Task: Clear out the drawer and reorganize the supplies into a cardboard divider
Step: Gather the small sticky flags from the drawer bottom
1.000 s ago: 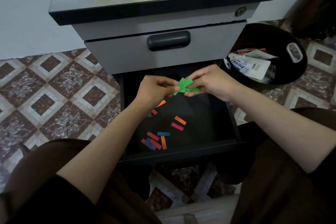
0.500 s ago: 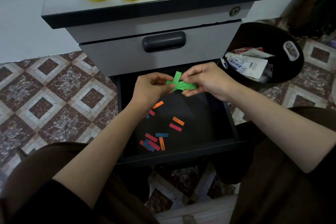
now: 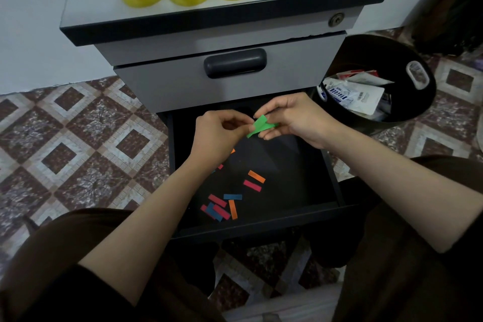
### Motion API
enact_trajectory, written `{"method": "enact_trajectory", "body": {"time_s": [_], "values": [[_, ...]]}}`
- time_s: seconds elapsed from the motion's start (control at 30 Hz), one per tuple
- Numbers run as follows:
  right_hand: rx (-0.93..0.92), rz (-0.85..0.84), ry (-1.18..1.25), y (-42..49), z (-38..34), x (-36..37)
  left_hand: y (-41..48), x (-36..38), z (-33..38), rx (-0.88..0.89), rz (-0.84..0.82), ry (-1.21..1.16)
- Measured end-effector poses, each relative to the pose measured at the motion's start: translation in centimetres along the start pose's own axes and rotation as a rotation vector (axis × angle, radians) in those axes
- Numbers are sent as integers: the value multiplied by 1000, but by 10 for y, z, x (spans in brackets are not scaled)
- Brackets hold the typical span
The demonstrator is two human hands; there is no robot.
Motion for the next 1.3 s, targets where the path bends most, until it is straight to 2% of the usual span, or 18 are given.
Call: {"method": "enact_trajectory", "body": {"time_s": [0.13, 0.23, 0.33, 0.4, 0.5, 0.63, 0.97, 1.17, 1.23, 1.3], "values": [[0, -57, 54, -2, -2, 4, 1, 0, 0, 41, 14, 54], [-21, -19, 19, -3, -3, 3, 2, 1, -2, 58, 38, 96], [-6, 26, 22, -3, -3, 2, 3, 1, -1, 208, 74, 300], [2, 32, 3, -4, -4, 2, 2, 4, 0, 289, 24, 424], [17, 45, -43, -4, -3, 3, 1, 7, 3, 330, -52, 553], [47, 51, -77, -3, -1, 2, -2, 8, 4, 386, -58, 677], [56, 46, -254, -3, 1, 4, -1, 9, 3, 366, -115, 733], [60, 23, -157, -3, 2, 5, -2, 10, 4, 426, -61, 806], [25, 20, -246, -3, 1, 6, -1, 8, 5, 427, -41, 810], [-69, 30, -556, -2, 0, 6, 0, 8, 5, 395, -64, 823]]}}
Point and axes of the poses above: each hand's wrist, its own y-axis towards the middle knuckle, its own x-axis out of the palm, z = x × y, the point moved 4 cm from there along y, towards the middle knuckle, and after that the axes turned 4 degrees about -z, right-handed, at the moved point
